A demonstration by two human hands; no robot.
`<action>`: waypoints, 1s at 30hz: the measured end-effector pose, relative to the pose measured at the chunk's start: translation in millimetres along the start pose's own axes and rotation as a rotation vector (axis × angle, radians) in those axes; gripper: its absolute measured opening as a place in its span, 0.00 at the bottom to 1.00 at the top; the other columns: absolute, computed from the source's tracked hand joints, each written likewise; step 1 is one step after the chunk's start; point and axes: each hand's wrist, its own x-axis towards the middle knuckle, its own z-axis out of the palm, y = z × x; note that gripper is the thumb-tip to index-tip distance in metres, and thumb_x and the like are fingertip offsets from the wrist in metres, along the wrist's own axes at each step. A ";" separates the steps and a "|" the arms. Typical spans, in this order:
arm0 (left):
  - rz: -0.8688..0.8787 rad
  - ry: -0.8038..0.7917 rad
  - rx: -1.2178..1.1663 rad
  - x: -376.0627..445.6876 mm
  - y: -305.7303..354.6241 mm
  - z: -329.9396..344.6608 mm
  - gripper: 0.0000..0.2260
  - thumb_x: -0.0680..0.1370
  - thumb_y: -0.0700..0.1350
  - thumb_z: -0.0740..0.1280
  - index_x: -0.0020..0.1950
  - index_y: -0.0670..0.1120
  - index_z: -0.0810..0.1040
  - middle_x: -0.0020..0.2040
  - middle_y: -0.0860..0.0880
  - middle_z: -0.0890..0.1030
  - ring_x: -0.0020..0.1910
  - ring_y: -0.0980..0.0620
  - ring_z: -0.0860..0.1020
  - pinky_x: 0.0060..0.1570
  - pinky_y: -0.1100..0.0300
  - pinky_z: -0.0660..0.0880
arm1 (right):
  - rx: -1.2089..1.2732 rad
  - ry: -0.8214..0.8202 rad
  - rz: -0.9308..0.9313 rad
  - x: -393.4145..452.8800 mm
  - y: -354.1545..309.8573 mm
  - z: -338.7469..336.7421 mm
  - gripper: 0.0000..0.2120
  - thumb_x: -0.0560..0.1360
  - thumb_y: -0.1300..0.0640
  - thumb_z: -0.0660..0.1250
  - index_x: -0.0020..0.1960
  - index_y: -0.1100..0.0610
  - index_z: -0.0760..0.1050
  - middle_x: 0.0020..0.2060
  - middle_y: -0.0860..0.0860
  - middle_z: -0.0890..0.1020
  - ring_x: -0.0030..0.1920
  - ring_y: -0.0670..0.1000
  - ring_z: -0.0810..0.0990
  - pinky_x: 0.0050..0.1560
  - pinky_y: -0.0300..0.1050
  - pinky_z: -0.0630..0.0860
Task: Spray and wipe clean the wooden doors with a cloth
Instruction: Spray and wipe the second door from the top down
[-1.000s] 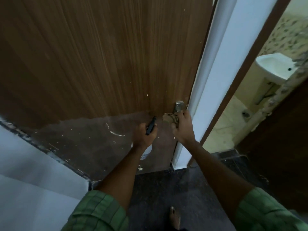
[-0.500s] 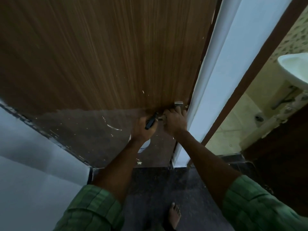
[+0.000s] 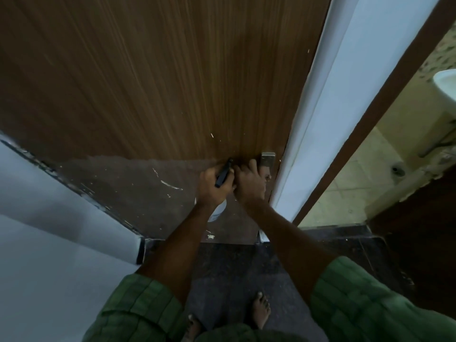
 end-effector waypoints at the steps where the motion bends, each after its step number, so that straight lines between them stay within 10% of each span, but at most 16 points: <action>1: 0.005 0.017 -0.007 2.7 -0.7 -1.7 0.16 0.81 0.43 0.73 0.36 0.52 0.74 0.26 0.59 0.72 0.25 0.62 0.75 0.28 0.72 0.65 | -0.004 0.018 -0.063 -0.3 7.0 -0.6 0.23 0.66 0.56 0.79 0.60 0.52 0.81 0.52 0.51 0.85 0.63 0.59 0.71 0.62 0.59 0.69; 8: 0.051 0.007 -0.024 1.1 10.0 -10.7 0.21 0.81 0.44 0.73 0.31 0.55 0.70 0.25 0.57 0.74 0.24 0.58 0.73 0.29 0.64 0.66 | -0.004 0.007 0.209 -19.2 -15.9 -3.6 0.17 0.73 0.53 0.74 0.61 0.49 0.79 0.57 0.51 0.83 0.68 0.60 0.69 0.64 0.61 0.66; 15: 0.054 -0.065 -0.052 -1.5 7.7 -20.7 0.17 0.80 0.50 0.71 0.34 0.43 0.76 0.27 0.46 0.75 0.26 0.43 0.75 0.28 0.49 0.71 | -0.060 0.069 0.010 -35.0 21.6 8.1 0.18 0.74 0.56 0.73 0.63 0.50 0.79 0.58 0.51 0.84 0.68 0.60 0.70 0.65 0.61 0.66; 19: 0.108 -0.093 -0.040 1.5 9.5 -25.6 0.15 0.80 0.51 0.69 0.35 0.48 0.75 0.27 0.51 0.74 0.25 0.47 0.74 0.27 0.55 0.68 | -0.035 0.033 0.231 -33.6 -15.9 6.2 0.19 0.71 0.56 0.74 0.61 0.50 0.79 0.57 0.52 0.83 0.68 0.61 0.70 0.64 0.62 0.66; 25: 0.132 -0.156 -0.031 9.1 7.6 -23.6 0.14 0.81 0.51 0.69 0.37 0.48 0.77 0.28 0.51 0.74 0.27 0.47 0.75 0.29 0.53 0.71 | -0.065 0.155 -0.036 -41.3 21.4 17.3 0.23 0.71 0.59 0.75 0.65 0.51 0.79 0.60 0.52 0.83 0.68 0.61 0.71 0.64 0.63 0.68; 30: 0.123 -0.194 -0.031 12.9 7.0 -23.3 0.13 0.81 0.49 0.70 0.36 0.53 0.75 0.28 0.53 0.74 0.26 0.50 0.75 0.30 0.57 0.69 | 0.020 0.136 0.292 -34.0 -25.7 15.3 0.18 0.72 0.55 0.73 0.61 0.50 0.79 0.58 0.51 0.82 0.67 0.60 0.70 0.65 0.61 0.62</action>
